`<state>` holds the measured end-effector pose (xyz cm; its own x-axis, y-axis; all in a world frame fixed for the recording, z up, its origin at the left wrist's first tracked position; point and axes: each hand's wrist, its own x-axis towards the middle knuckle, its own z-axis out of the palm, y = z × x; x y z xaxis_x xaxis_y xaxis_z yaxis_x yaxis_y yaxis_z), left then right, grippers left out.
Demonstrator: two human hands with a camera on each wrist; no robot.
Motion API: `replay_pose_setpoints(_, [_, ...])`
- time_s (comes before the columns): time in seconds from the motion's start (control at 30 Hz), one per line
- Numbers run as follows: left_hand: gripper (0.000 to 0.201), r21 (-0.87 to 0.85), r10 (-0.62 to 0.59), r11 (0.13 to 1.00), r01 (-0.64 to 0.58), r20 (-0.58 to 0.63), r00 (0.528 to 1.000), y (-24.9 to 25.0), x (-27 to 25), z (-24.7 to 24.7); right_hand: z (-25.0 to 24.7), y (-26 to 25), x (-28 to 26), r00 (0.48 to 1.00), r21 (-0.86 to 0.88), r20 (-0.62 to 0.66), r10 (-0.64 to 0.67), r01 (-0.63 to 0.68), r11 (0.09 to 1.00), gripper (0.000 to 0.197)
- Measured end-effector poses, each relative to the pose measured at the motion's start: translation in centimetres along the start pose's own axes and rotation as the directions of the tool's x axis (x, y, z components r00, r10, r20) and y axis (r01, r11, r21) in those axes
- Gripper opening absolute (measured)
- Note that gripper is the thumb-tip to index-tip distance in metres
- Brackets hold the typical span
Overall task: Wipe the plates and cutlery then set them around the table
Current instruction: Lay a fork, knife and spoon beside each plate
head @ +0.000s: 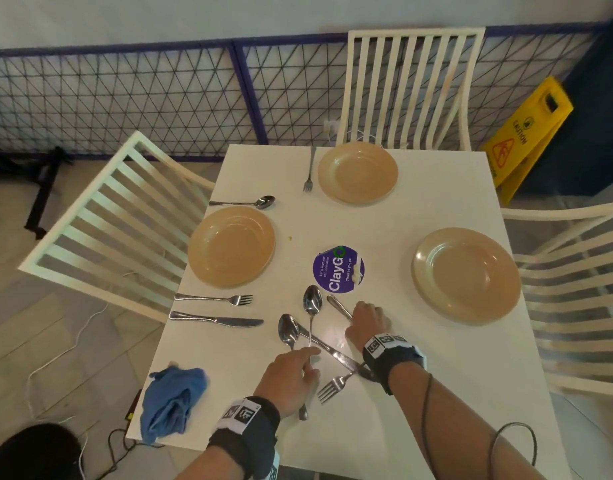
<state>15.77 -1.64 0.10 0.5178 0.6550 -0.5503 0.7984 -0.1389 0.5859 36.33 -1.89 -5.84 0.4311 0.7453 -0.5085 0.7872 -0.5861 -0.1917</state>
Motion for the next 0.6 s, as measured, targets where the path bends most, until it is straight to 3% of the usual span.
replay_pose_setpoints(0.3, [0.037, 0.050, 0.026, 0.998, -0.028, 0.043, 0.999, 0.7, 1.6, -0.9, -2.1, 0.3, 1.1, 0.997, -0.017, 0.009, -0.077, 0.078, 0.997, 0.023])
replay_pose_setpoints(0.47, [0.032, 0.024, 0.098, 0.995, -0.098, 0.009, 0.995, 2.2, 2.8, -1.6, -6.2, 0.1, 0.6, 0.984, 0.096, -0.112, -0.138, 0.149, 0.984, 0.022])
replay_pose_setpoints(0.6, [0.032, -0.054, 0.157, 0.986, -0.159, -0.047, 0.986, 4.3, 4.0, -2.2, -10.8, 0.0, -0.5, 0.942, 0.372, -0.300, -0.149, 0.260, 0.891, 0.016])
